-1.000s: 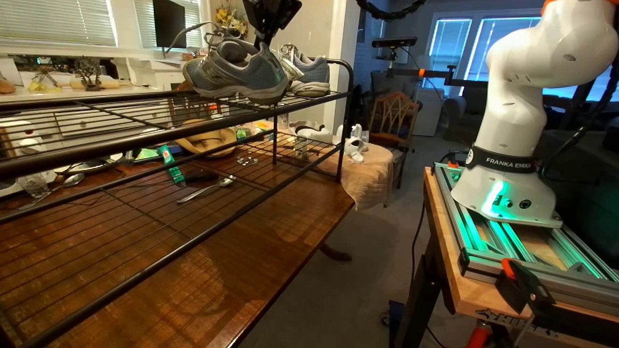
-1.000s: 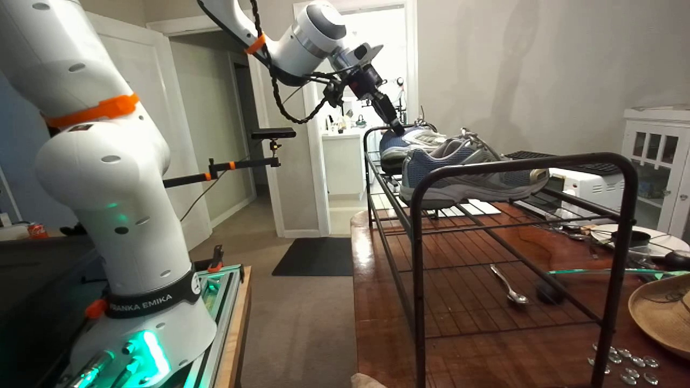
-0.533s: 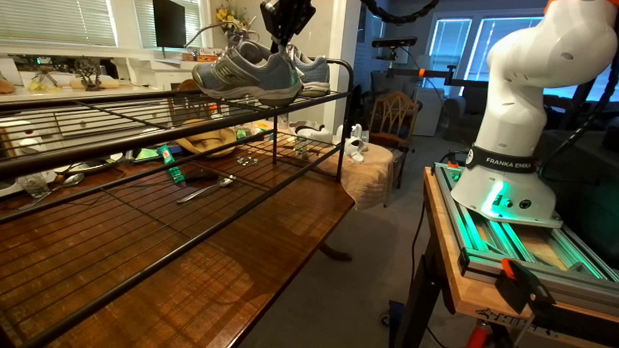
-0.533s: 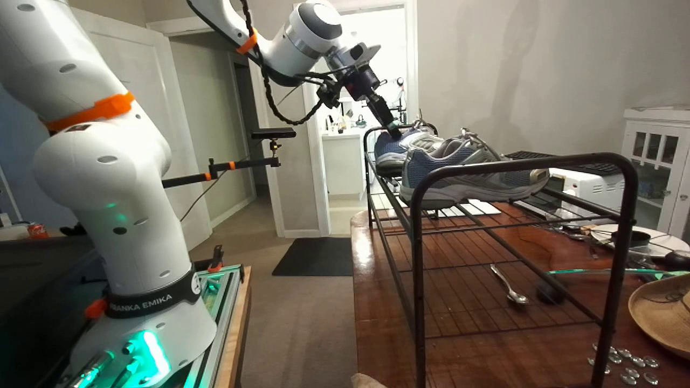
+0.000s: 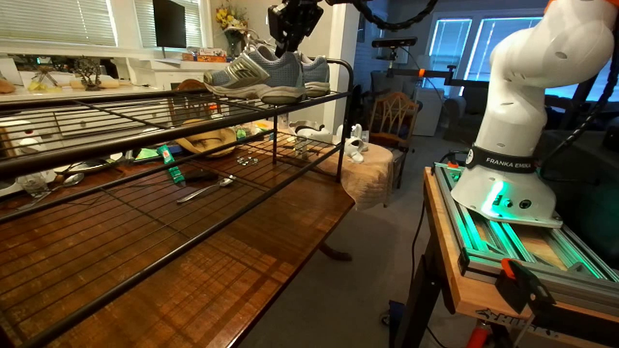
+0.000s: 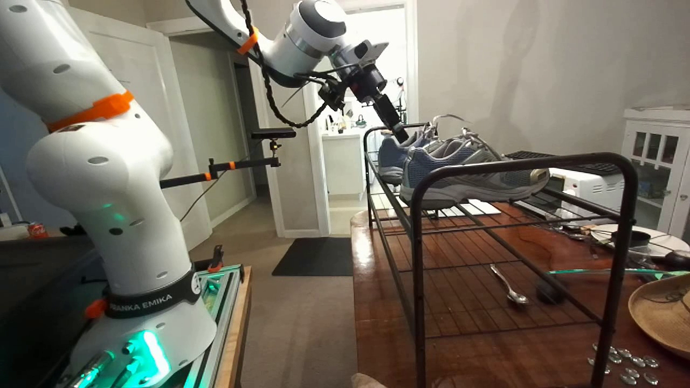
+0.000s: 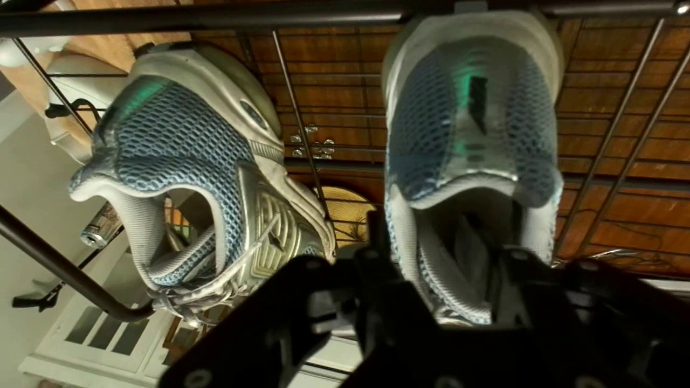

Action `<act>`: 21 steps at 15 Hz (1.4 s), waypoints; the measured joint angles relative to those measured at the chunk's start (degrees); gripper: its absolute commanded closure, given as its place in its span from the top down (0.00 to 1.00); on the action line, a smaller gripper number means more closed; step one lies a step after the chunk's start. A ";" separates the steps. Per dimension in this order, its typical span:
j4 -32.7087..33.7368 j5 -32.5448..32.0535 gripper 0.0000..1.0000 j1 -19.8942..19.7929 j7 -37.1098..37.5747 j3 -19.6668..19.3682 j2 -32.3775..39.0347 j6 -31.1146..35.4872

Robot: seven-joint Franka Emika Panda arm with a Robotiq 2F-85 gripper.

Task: Straighten the trainer on the shelf

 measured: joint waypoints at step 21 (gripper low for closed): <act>0.24 4.92 1.00 -3.15 -10.74 -3.94 -10.56 -0.37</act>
